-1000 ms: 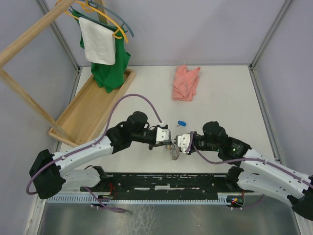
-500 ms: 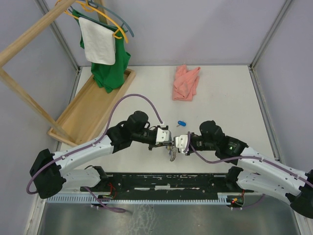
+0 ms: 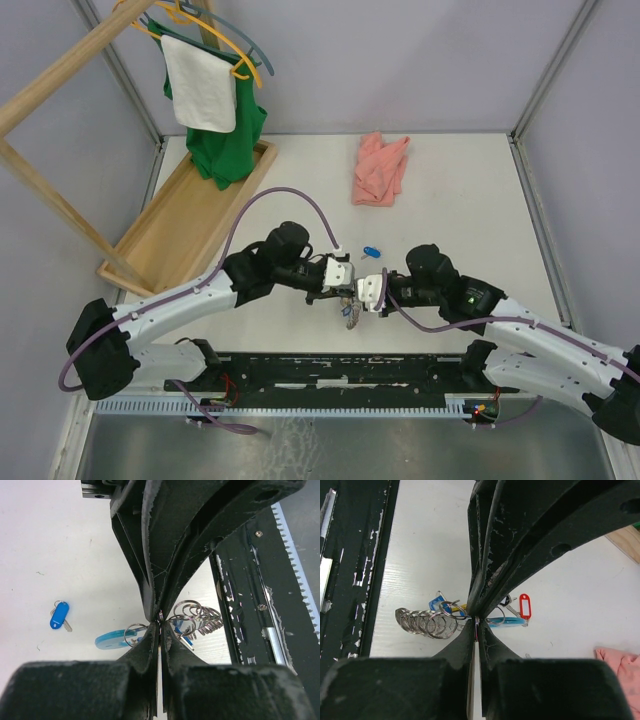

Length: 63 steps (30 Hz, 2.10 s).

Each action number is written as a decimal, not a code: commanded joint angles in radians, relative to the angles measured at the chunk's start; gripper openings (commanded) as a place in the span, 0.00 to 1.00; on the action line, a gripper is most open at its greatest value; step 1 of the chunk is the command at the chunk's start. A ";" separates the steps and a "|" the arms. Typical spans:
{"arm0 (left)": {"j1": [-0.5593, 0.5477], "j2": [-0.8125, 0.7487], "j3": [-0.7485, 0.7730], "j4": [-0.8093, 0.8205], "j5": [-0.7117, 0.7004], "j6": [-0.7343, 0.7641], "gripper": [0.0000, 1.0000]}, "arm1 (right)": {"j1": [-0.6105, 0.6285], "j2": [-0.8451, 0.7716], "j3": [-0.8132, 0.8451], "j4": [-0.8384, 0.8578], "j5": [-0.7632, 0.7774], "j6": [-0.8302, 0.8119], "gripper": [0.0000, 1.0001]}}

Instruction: Put the keys on the keyring

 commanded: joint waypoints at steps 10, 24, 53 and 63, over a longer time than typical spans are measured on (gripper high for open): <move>0.064 -0.087 -0.042 0.145 0.092 -0.042 0.20 | -0.020 -0.051 0.033 0.091 -0.018 0.032 0.01; 0.109 -0.039 -0.025 0.127 0.207 -0.034 0.28 | -0.038 -0.058 0.023 0.116 -0.054 0.043 0.01; 0.134 0.075 -0.132 0.463 0.301 -0.316 0.03 | -0.143 -0.127 -0.234 0.740 -0.044 0.431 0.01; 0.134 0.026 -0.053 0.300 0.244 -0.283 0.03 | -0.143 -0.143 -0.106 0.290 -0.008 0.297 0.13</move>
